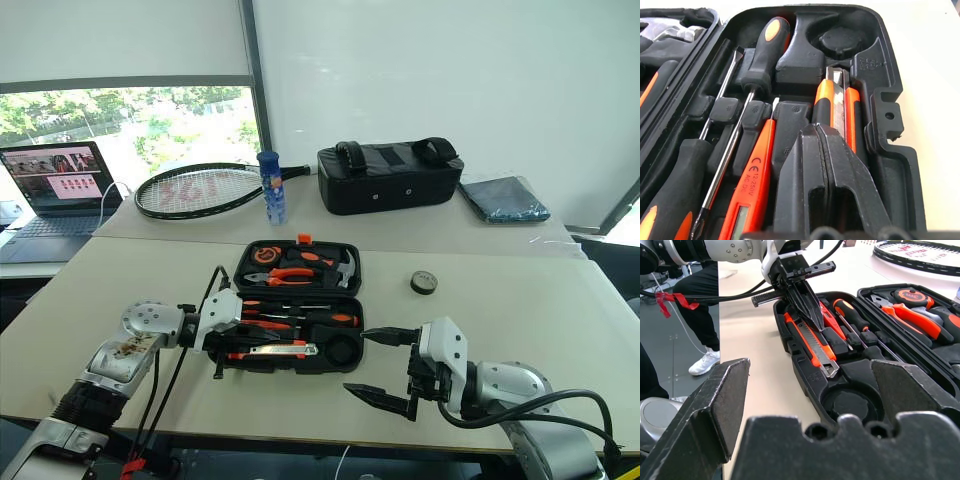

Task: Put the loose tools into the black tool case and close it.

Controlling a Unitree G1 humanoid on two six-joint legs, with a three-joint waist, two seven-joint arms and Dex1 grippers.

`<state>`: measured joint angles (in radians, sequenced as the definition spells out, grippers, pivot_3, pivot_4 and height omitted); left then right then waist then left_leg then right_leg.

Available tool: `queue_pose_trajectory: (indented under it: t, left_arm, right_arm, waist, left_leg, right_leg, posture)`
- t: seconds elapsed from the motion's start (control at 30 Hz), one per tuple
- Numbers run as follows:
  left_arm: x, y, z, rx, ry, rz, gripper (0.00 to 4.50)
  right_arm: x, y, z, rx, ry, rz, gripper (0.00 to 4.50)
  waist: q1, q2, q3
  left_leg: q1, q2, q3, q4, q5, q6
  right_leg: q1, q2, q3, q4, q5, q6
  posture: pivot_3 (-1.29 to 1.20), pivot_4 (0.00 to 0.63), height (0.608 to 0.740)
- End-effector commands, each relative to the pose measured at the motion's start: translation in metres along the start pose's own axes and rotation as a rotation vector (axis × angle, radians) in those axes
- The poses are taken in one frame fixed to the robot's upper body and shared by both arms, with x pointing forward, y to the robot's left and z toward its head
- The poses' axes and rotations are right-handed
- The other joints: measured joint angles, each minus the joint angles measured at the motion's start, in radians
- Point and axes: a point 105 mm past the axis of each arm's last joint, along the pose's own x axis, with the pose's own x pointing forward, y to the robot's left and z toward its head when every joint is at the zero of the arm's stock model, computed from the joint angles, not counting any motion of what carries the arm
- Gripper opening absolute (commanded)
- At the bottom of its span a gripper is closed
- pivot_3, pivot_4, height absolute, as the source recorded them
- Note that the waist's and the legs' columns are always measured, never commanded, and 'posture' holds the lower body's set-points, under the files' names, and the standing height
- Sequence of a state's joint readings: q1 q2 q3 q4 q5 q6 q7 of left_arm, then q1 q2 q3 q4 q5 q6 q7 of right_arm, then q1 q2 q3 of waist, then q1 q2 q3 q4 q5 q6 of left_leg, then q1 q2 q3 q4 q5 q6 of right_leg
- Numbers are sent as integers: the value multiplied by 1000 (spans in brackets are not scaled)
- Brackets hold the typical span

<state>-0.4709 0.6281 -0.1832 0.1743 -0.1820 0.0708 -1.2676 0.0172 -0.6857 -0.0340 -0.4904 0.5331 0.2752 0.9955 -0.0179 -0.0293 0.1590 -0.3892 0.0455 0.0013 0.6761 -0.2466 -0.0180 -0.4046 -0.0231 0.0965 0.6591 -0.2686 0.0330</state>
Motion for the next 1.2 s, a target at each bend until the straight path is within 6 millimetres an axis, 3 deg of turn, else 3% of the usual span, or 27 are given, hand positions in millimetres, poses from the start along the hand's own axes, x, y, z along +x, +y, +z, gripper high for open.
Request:
queue_pose_trajectory:
  t: [0.03, 0.3, 0.43, 0.63, 0.73, 0.83, 0.93, 1.03, 1.2]
  left_arm:
    - [4, -7, -12, -14, 70, -38, 59]
    - [12, -14, -42, -9, 245, -34, 59]
    - [14, -18, -46, -40, 265, -39, 59]
    - [10, -18, -21, -27, 98, -31, 59]
    - [-7, -7, 7, -7, -83, 29, 59]
    - [-35, 0, 25, -48, -208, 80, 59]
    - [-65, 3, 30, -77, -242, 156, 705]
    - [-99, -3, 22, -84, -219, 192, 1815]
    - [-132, -13, 11, -151, -198, 200, 3587]
  right_arm:
    - [-1, 1, 12, -36, -36, -5, 4500]
    - [-1, -2, 13, -40, -42, -22, 4500]
    - [0, -2, 13, -41, -46, -24, 4500]
    - [-2, -3, 13, -41, -50, -32, 4500]
    - [-13, -7, 20, -48, -91, -61, 4500]
    - [-30, -14, 22, -50, -111, -119, 4500]
    - [-53, -16, 12, -23, -68, -179, 4500]
    - [-82, -17, -2, -45, -11, -287, 4500]
    - [-120, -18, -20, -88, 72, -441, 4500]
  waist:
    - [0, 0, 0]
    - [0, 1, -1]
    - [1, 1, -1]
    - [-2, 1, -1]
    - [-3, 1, -1]
    - [-1, 0, 0]
    - [0, -1, 1]
    - [-1, -1, 1]
    - [-1, -1, 1]
  left_leg:
    - [0, 0, 0, 0, 0, 0]
    - [2, 0, 0, 0, 0, 0]
    - [6, 0, 0, 0, 0, 0]
    - [16, 1, 1, -2, 0, 0]
    - [14, 0, 1, -6, 0, 0]
    - [0, 0, 0, -7, 0, 0]
    - [-3, 0, -1, -7, 0, 0]
    - [-3, 0, 0, -8, -1, 1]
    - [0, 0, 1, -8, 0, 0]
  right_leg:
    - [0, 0, 0, 0, 0, 0]
    - [2, 0, 0, 0, 0, 1]
    - [6, 0, 0, 0, 0, 1]
    - [15, 0, 1, -2, -1, 1]
    - [13, 0, 1, -5, -1, 1]
    - [-1, 0, 0, -4, 0, -1]
    - [-4, 0, 0, -4, 3, -6]
    - [-4, -1, 0, -5, 3, -6]
    - [-2, -2, 0, -5, -1, 0]
  posture:
    - [0, 150, 740]
    - [0, 150, 740]
    - [0, 150, 740]
    - [0, 150, 740]
    - [0, 150, 740]
    - [0, 150, 740]
    - [0, 150, 740]
    - [0, 150, 740]
    - [0, 150, 740]
